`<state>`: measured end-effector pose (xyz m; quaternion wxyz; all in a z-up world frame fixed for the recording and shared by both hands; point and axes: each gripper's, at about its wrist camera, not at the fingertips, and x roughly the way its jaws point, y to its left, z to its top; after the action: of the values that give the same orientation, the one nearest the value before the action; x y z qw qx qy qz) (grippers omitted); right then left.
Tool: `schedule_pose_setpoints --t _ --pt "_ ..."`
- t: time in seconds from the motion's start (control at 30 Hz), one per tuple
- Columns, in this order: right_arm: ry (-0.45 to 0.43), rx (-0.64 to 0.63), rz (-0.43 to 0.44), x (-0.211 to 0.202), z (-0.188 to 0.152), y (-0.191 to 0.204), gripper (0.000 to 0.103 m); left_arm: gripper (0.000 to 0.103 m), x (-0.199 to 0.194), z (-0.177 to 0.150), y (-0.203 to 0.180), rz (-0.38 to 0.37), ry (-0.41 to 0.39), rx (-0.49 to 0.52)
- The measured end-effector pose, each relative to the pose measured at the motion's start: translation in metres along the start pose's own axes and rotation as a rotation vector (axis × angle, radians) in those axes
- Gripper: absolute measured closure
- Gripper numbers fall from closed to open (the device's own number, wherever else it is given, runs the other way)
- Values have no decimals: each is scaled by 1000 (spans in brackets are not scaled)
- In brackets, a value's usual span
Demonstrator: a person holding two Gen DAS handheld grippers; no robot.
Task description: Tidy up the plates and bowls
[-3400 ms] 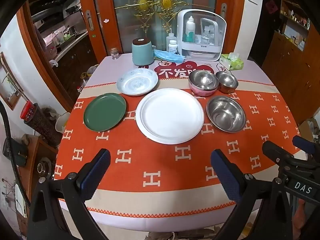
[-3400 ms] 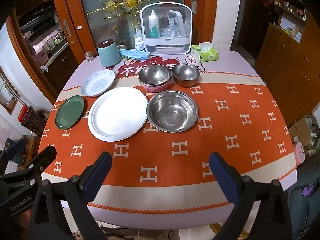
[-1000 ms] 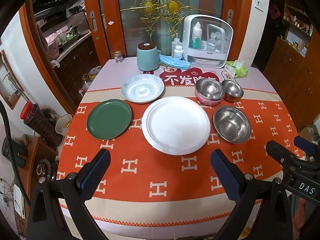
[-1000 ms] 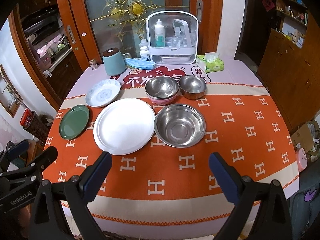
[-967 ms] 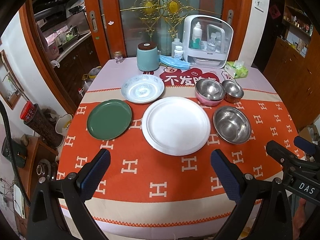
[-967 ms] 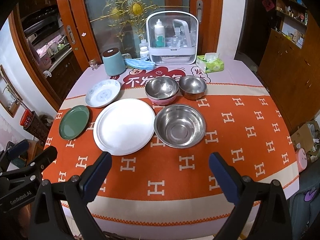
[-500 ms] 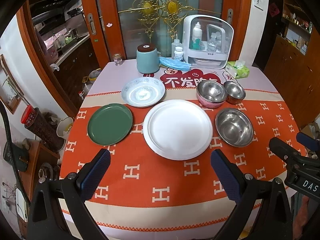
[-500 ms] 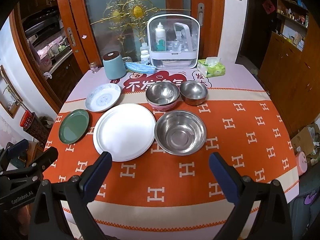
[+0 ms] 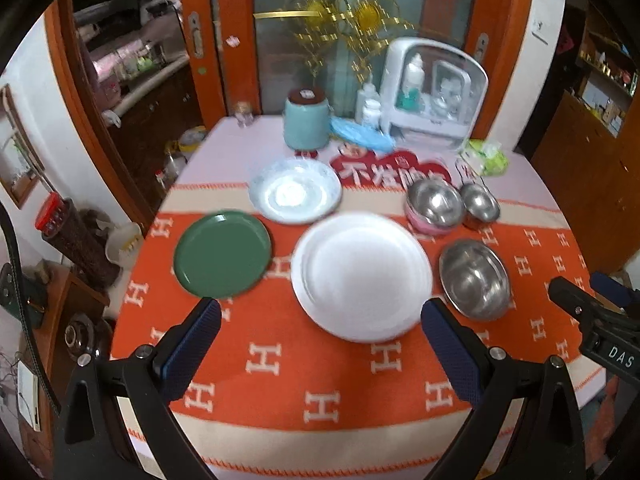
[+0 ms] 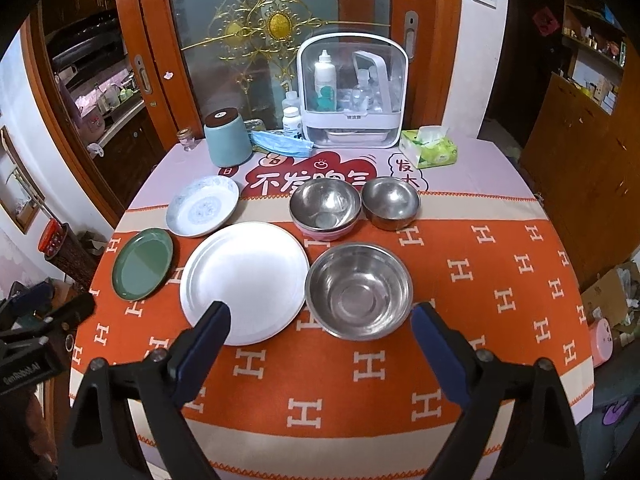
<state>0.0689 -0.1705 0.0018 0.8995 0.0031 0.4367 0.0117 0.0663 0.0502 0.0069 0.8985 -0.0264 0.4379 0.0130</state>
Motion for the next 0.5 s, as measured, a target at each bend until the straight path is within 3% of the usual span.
schedule_pose_setpoints --t 0.13,0.27,0.37,0.5 --pt "12 -18 0 10 8 0 14 3 1 5 7 19 -54 24" --pt "32 -67 36 24 19 5 21 3 16 13 19 -33 -23 -13" --pt "44 -109 65 36 28 12 25 3 35 16 28 -30 18 -43" --pt "103 -148 155 67 44 18 33 3 62 14 38 -55 69 -68"
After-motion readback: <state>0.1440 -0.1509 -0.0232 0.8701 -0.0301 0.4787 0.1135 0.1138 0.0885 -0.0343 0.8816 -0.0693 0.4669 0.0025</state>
